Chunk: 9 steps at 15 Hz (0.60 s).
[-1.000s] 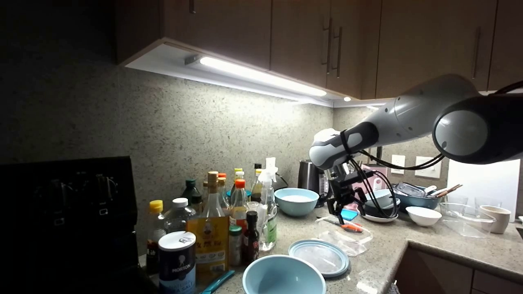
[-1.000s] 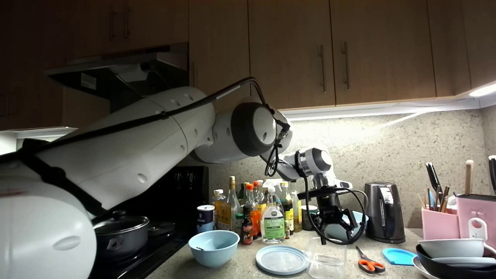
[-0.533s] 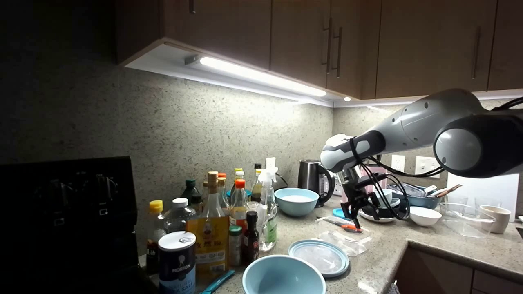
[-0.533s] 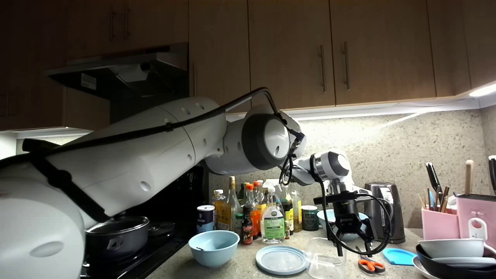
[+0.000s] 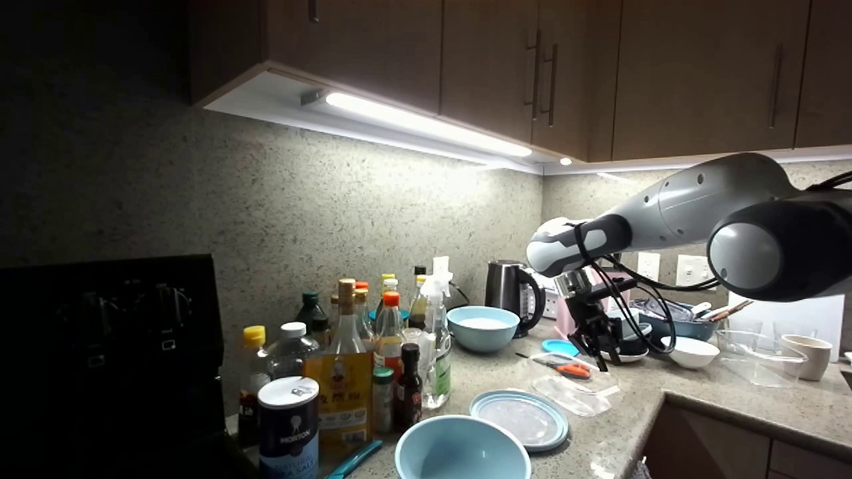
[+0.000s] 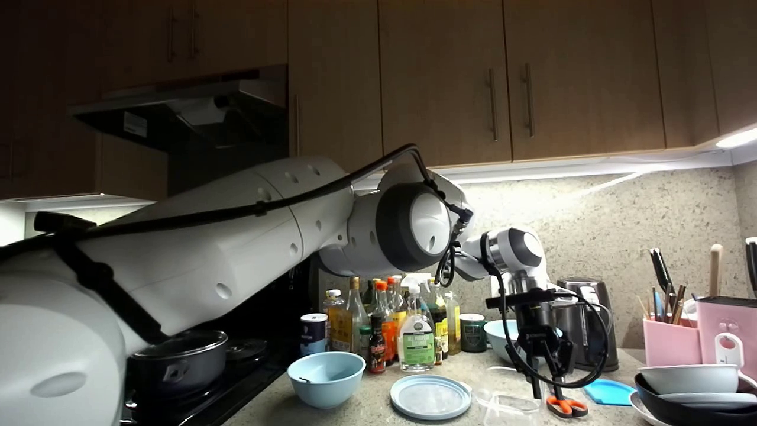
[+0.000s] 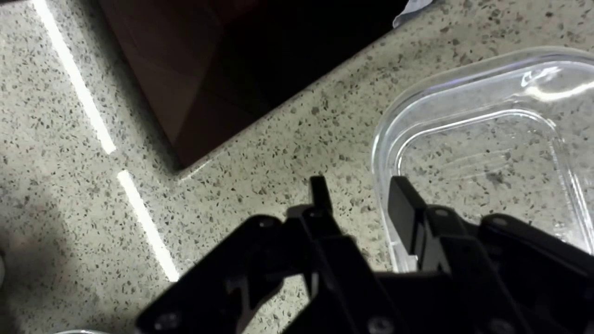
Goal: Pick up the spoon and put it in the bowl
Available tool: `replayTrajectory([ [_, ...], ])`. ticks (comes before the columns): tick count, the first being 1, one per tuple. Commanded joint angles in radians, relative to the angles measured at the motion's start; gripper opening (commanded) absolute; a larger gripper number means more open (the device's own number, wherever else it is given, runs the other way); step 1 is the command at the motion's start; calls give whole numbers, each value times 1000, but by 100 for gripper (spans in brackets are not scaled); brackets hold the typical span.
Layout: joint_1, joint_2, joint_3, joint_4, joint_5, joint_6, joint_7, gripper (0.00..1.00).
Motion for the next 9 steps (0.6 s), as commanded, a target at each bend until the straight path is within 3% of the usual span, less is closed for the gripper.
replayTrajectory([
  [1,-12,15,6,42,2,-50,-45,65],
  [5,7,14,-15,57,-77,-40,-150,84],
  [7,15,-18,-18,50,-77,-50,-124,97],
  [9,22,-61,-14,40,-52,-98,-67,100],
])
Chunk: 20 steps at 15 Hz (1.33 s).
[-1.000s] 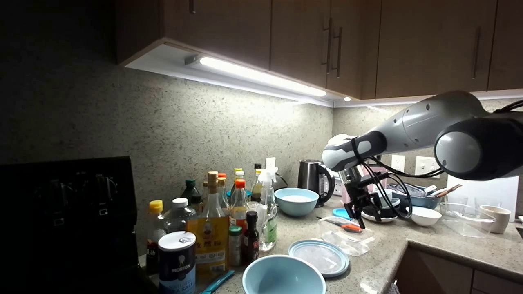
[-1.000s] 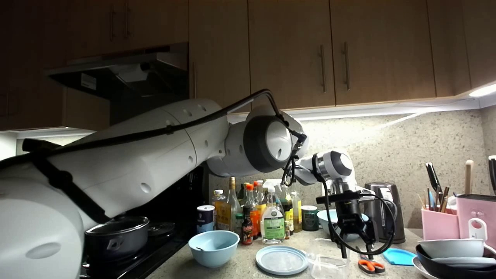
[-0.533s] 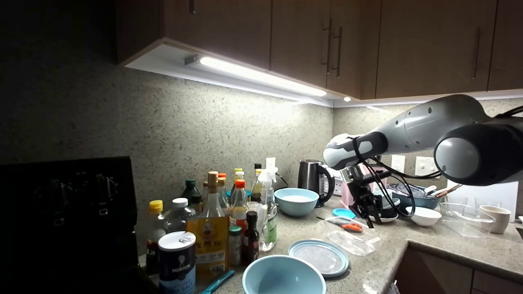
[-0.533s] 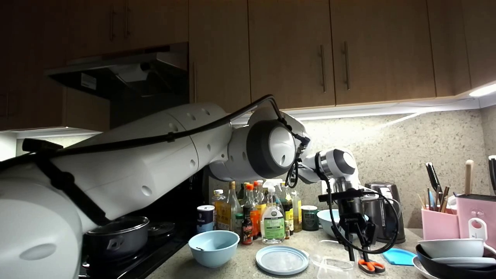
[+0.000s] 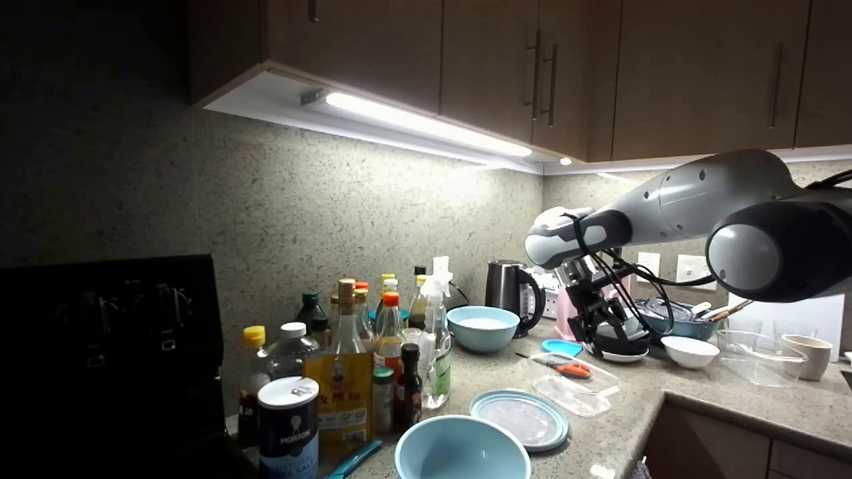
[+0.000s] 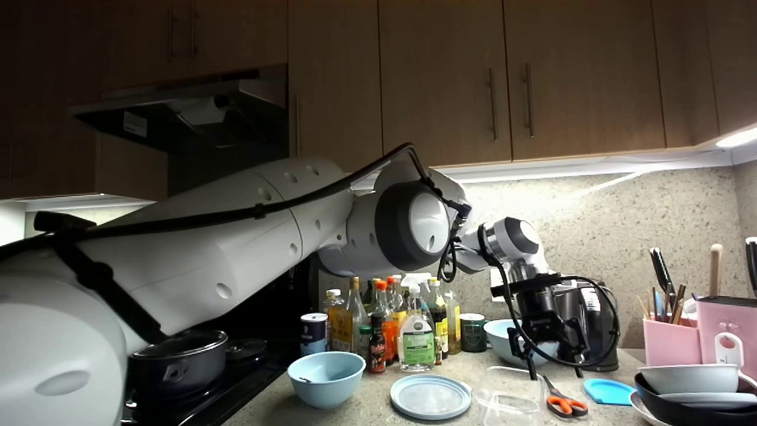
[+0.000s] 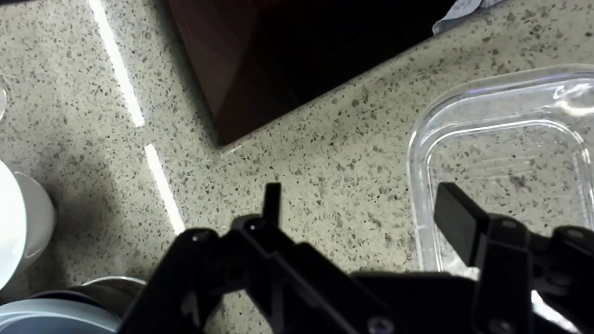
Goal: Pick up the spoon and put it in the bowl
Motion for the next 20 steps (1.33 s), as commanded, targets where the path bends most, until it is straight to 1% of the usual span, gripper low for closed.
replayTrajectory([
  [1,16,-80,0,-24,18,-80,63,100],
  [5,15,-149,18,-37,69,-113,178,100],
  [6,18,-90,7,15,33,-95,115,100],
  [8,20,-101,7,17,36,-96,122,100],
  [13,20,-83,6,17,35,-95,121,100],
  [16,5,-26,23,67,45,-126,35,100],
  [18,-3,26,27,100,42,-128,-20,100],
  [20,-12,80,24,146,51,-154,-78,100],
])
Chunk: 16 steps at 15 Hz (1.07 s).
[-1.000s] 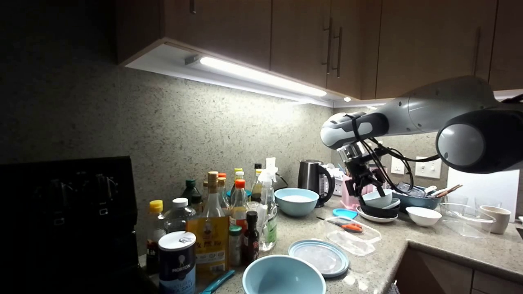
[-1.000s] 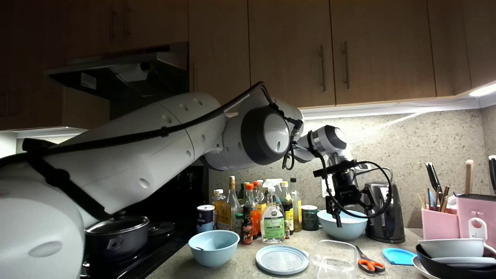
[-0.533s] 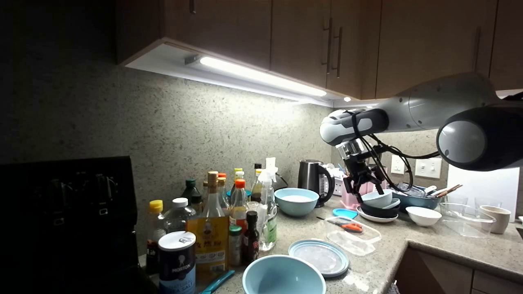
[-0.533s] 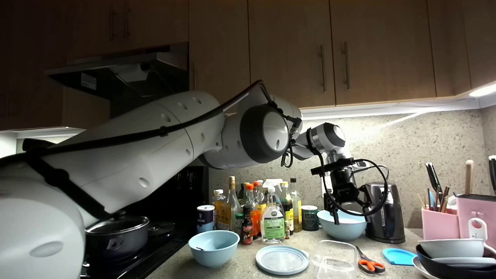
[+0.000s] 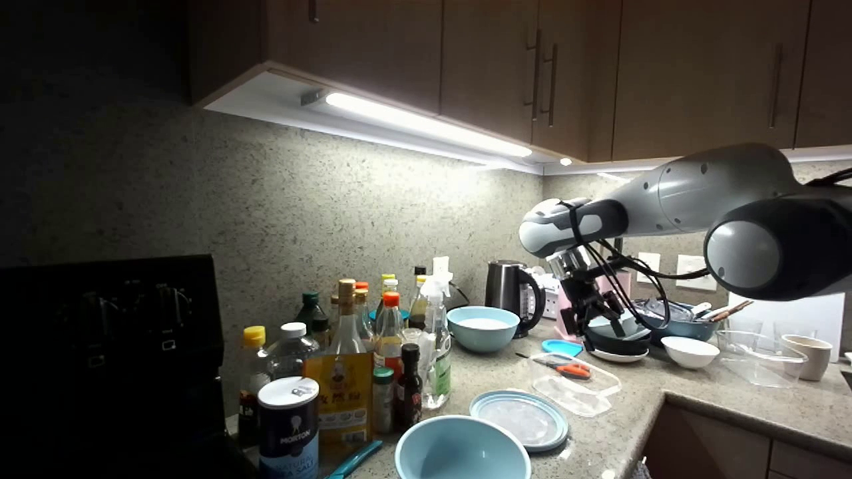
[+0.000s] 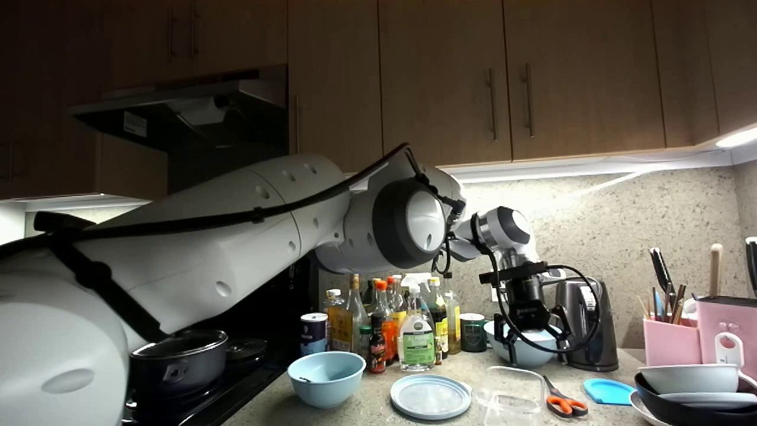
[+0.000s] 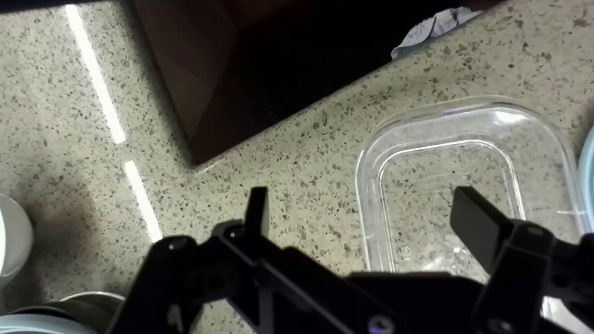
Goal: Pick up the spoon and put it in the bowl
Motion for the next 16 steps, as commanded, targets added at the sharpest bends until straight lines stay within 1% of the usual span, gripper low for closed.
replayTrajectory([
  [1,-30,106,10,114,15,-67,-119,100],
  [4,-44,162,5,173,16,-118,-153,100],
  [5,-49,179,3,194,16,-138,-159,98],
  [6,-54,195,3,217,15,-157,-167,94],
  [7,-59,210,2,240,15,-176,-173,80],
  [8,-62,223,2,262,14,-191,-185,69],
  [12,-63,266,0,333,6,-218,-247,42],
  [13,-59,213,4,239,-2,-162,-250,34],
  [14,-58,217,4,246,-1,-151,-253,28],
  [15,-51,219,-1,257,-6,-137,-246,73],
  [16,-54,280,-7,355,6,-198,-223,44],
])
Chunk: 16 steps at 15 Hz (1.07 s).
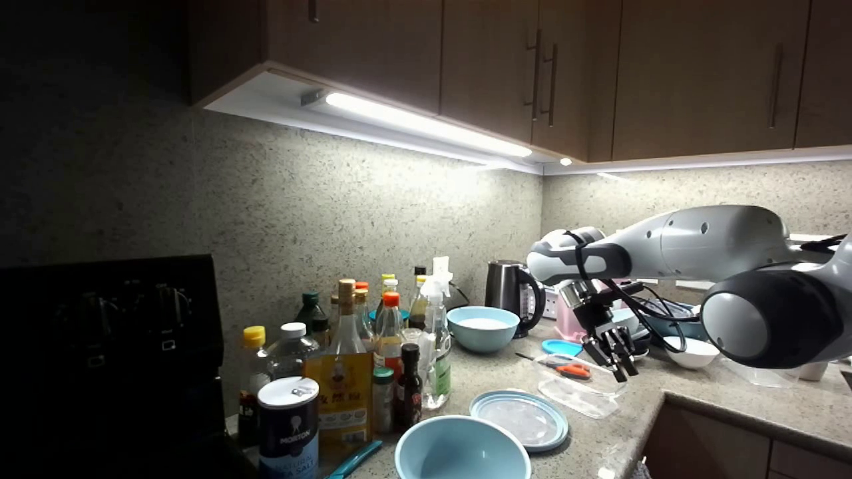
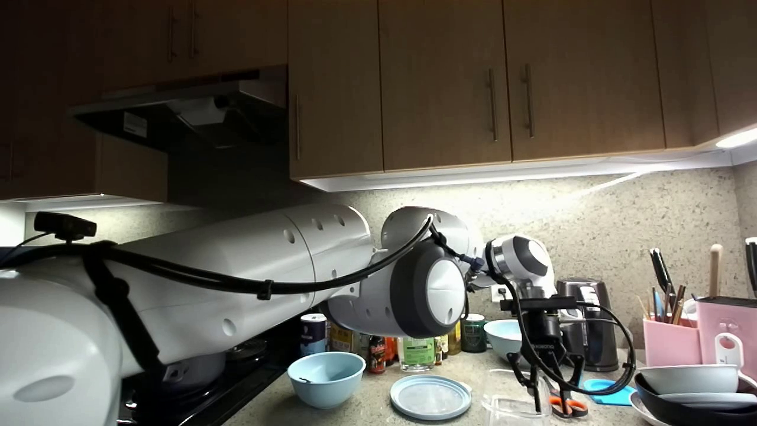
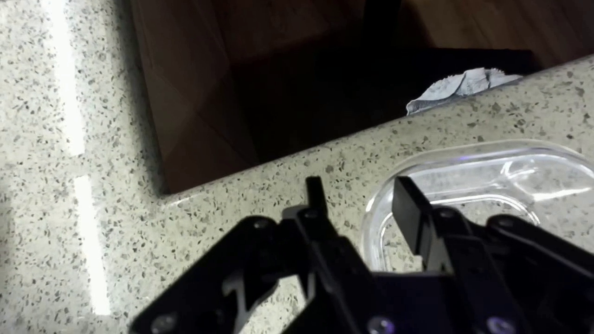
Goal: Pick up the spoon and put it in the bowl
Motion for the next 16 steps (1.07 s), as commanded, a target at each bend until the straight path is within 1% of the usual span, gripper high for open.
replayTrajectory([
  [1,0,43,-7,78,6,-26,-7,69],
  [2,6,51,-12,89,-10,4,-54,75],
  [3,14,26,-12,35,-37,61,-102,81],
  [4,17,57,-20,88,-39,59,-149,88],
  [6,25,35,-24,21,-52,133,-234,98],
  [7,27,41,-27,15,-55,149,-262,100],
  [9,28,60,-27,24,-55,151,-305,100],
  [10,28,62,-27,20,-52,137,-310,75],
  [12,26,68,-27,21,-48,121,-308,74],
  [16,24,72,-36,27,-47,115,-279,47],
])
